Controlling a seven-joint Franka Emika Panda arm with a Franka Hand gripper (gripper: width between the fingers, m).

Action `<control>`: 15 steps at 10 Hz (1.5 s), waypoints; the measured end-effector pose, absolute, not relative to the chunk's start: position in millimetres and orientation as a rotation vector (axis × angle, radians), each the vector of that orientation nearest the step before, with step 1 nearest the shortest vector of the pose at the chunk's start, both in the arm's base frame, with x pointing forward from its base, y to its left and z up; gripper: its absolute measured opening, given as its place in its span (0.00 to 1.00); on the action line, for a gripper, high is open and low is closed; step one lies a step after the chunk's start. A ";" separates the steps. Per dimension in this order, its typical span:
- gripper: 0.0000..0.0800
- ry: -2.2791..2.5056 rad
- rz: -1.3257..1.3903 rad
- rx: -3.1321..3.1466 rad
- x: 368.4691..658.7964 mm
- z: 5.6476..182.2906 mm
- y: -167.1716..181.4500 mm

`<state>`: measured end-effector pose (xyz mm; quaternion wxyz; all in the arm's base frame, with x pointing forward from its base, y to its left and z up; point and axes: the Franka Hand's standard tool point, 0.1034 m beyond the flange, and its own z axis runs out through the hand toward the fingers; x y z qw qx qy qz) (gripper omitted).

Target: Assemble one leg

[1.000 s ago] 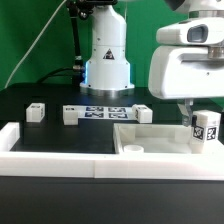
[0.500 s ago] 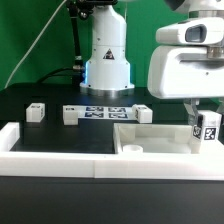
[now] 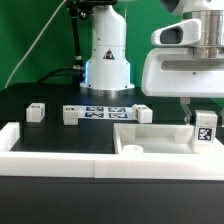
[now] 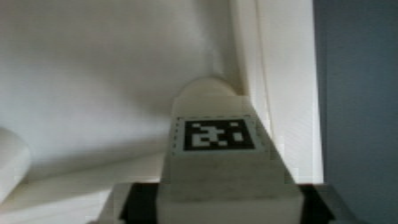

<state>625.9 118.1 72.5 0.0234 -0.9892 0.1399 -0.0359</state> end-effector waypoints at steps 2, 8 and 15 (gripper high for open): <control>0.37 0.640 -0.107 -3.030 625.4 72.4 116.6; 0.38 1.071 -0.129 -2.954 623.0 73.2 99.6; 0.81 1.119 -0.123 -2.929 622.4 71.6 101.1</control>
Offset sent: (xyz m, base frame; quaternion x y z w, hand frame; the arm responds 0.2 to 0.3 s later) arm -0.0043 0.0008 -0.0050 -0.0038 0.0045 0.2603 0.9655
